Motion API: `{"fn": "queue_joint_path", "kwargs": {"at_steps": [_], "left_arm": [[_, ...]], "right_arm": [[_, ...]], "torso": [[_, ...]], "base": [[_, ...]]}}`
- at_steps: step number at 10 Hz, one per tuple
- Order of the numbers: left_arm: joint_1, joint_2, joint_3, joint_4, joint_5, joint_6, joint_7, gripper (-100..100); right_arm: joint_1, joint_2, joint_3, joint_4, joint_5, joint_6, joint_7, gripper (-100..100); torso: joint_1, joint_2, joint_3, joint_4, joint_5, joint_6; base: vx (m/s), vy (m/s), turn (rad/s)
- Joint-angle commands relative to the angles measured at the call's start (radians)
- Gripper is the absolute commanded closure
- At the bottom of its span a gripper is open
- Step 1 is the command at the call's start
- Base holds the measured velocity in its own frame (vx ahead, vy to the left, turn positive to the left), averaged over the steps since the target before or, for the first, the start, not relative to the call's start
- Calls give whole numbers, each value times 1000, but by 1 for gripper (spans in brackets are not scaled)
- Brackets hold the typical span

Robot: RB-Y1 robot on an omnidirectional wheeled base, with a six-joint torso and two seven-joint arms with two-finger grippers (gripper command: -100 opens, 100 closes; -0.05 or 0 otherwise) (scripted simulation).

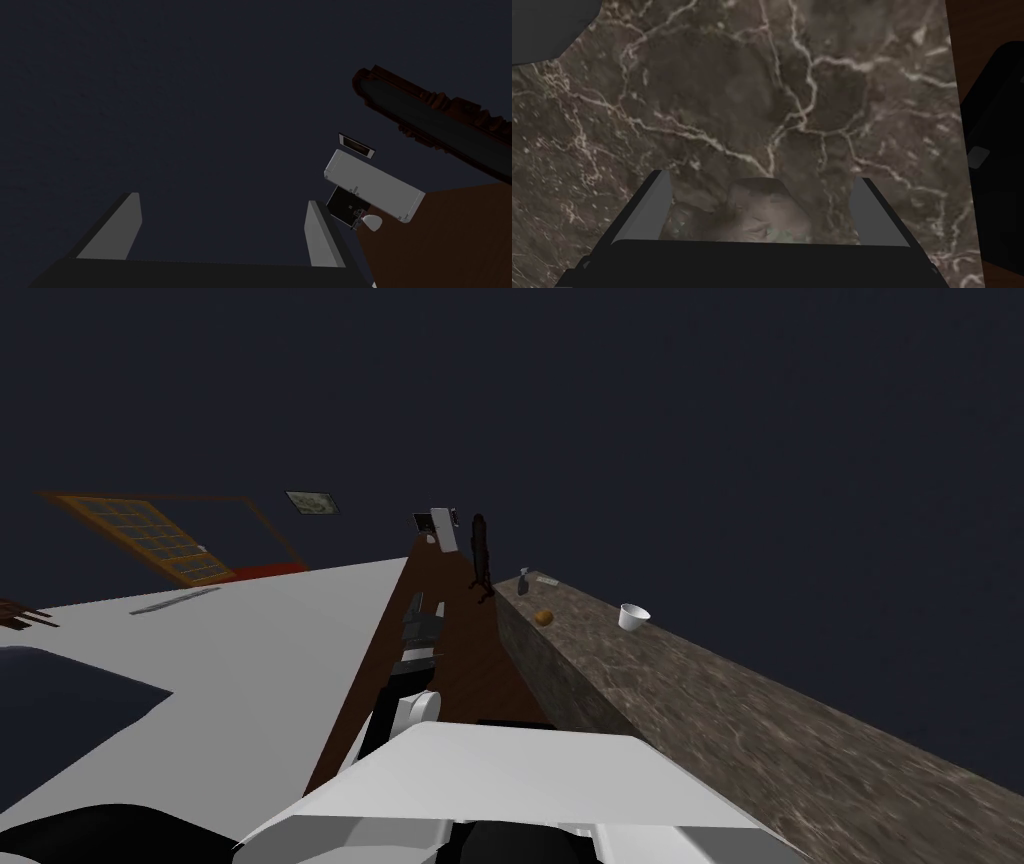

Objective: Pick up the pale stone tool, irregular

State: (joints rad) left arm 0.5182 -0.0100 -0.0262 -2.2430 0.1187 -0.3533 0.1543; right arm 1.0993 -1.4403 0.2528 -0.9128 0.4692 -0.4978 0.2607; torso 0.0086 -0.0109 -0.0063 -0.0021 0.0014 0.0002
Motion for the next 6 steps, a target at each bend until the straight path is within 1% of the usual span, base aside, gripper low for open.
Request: {"fn": "queue_joint_path", "kwargs": {"at_steps": [1,2,3,4,5,6], "left_arm": [[0,0,0,0,0,0,0,0],[0,0,0,0,0,0,0,0],[0,0,0,0,0,0,0,0],[0,0,0,0,0,0,0,0],[0,0,0,0,0,0,0,0],[0,0,0,0,0,0,0,0]], "right_arm": [[0,0,0,0,0,0,0,-100],[-1,-1,0,-2,0,-1,0,0],[10,-1,24,-22,-50,19,40,-100],[10,-1,24,-22,-70,19,40,-100],[22,-1,49,-42,-106,39,80,-100],[22,-1,49,-42,-136,39,80,-100]], "torso": [[0,0,0,0,0,0],[-2,5,3,1,0,1],[-5,10,6,2,-1,1],[-7,12,7,3,-1,1],[-8,14,8,3,-1,1],[-9,15,9,4,-2,1]], "base": [[67,64,15],[15,9,-2],[-15,-9,136],[-29,-22,87],[-45,-26,136],[-41,-24,76]]}}
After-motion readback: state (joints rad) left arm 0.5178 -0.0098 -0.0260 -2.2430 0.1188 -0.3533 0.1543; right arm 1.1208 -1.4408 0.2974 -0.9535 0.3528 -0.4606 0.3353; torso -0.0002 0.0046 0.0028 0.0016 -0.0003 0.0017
